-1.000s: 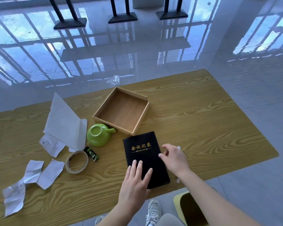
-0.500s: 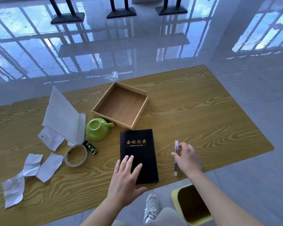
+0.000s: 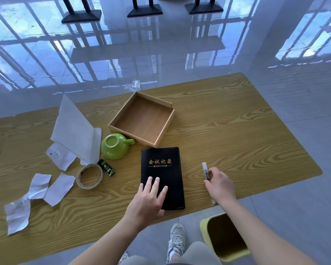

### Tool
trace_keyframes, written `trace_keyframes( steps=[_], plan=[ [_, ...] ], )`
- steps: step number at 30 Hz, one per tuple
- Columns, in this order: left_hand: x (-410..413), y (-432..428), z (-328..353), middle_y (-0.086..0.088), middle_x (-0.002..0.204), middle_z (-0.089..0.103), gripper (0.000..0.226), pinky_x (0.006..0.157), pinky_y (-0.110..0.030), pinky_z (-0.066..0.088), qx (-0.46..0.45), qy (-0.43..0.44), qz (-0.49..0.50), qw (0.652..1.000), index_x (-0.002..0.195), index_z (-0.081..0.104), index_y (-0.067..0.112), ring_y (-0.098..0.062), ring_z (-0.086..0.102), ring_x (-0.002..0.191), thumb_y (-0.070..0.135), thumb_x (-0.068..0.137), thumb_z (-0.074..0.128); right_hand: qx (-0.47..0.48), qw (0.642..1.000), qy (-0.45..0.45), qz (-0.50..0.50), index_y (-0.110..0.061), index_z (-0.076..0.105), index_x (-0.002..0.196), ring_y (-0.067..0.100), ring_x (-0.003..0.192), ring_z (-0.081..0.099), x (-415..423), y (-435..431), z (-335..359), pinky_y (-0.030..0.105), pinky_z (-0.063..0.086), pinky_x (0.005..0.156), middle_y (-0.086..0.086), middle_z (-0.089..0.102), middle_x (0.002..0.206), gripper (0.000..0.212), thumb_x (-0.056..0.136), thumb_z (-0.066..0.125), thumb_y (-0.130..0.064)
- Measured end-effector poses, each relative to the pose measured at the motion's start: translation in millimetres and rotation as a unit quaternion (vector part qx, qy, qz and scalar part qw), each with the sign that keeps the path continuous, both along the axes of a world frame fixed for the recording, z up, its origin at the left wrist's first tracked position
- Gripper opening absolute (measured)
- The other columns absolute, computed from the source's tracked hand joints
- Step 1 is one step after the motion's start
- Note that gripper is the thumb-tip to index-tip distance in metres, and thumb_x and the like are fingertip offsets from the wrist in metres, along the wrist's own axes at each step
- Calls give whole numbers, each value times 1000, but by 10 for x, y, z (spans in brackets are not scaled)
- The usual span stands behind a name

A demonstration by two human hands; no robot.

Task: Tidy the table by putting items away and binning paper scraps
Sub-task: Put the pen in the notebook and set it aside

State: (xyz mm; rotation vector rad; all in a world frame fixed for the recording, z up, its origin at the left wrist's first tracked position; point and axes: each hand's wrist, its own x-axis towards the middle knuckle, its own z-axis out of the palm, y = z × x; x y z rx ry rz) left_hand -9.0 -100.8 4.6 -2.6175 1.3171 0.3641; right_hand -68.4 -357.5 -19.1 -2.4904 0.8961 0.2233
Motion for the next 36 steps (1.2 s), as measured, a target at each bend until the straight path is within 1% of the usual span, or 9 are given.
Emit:
trace_keyframes(
  steps=[7,10,13,17,19,22,27,33,36],
  plan=[
    [-10,86,12,-17,111,71,59,69,-39,61,-110,-32,-22,993,110,73,9,-34,69,101,21,54,85,17,1000,6,-3,-19,60,111,19,79,57,-2,-6,8,31,44,64,-1,64,88,24,88,64,-22],
    [-38,128,19,-17,112,71,59,62,-35,61,-179,-14,-2,984,112,71,3,-31,69,101,9,55,82,42,999,-8,-19,-20,61,113,16,74,60,-12,17,22,30,46,59,-4,64,81,24,88,63,-21],
    [-87,184,36,-17,121,67,67,77,-36,60,-245,31,52,968,121,64,0,-30,66,109,0,56,80,85,995,-36,-42,-23,62,118,13,72,61,3,88,55,28,46,58,-7,63,79,31,88,63,-22],
    [-166,312,-1,-7,143,51,68,103,-30,45,-325,96,135,931,139,48,8,-20,49,131,-1,74,67,163,983,-60,-57,-26,63,118,12,74,66,92,207,113,35,57,68,-8,65,81,32,86,67,-24],
    [-211,359,12,0,144,50,66,103,-25,43,-365,114,186,905,140,47,14,-14,49,130,-2,78,62,213,972,-71,-64,-27,64,115,12,72,70,156,286,127,41,60,69,-5,70,81,31,84,69,-22],
    [-264,419,64,8,136,56,62,96,-17,43,-417,119,249,866,138,49,18,-6,54,121,-4,82,60,275,955,-84,-71,-23,65,113,9,63,70,263,433,145,37,61,60,-1,72,74,32,82,71,-17],
    [-312,482,101,6,117,67,54,83,-31,52,-460,133,342,809,134,54,20,-13,64,100,-2,86,60,328,940,-70,-62,-17,63,118,17,64,71,469,715,181,40,62,61,5,71,78,36,84,71,-12],
    [-327,472,125,2,114,68,50,85,-33,52,-469,141,365,792,132,56,17,-17,63,101,-3,86,57,309,949,-34,-53,-17,60,122,17,67,71,733,1007,215,27,58,54,6,70,88,35,88,69,-16],
    [-336,481,117,2,114,68,49,85,-34,53,-471,143,367,790,132,55,16,-17,63,101,-2,87,57,309,950,-27,-47,-17,59,118,18,71,71,813,1136,233,32,61,59,6,70,88,32,88,68,-16]
  ],
)
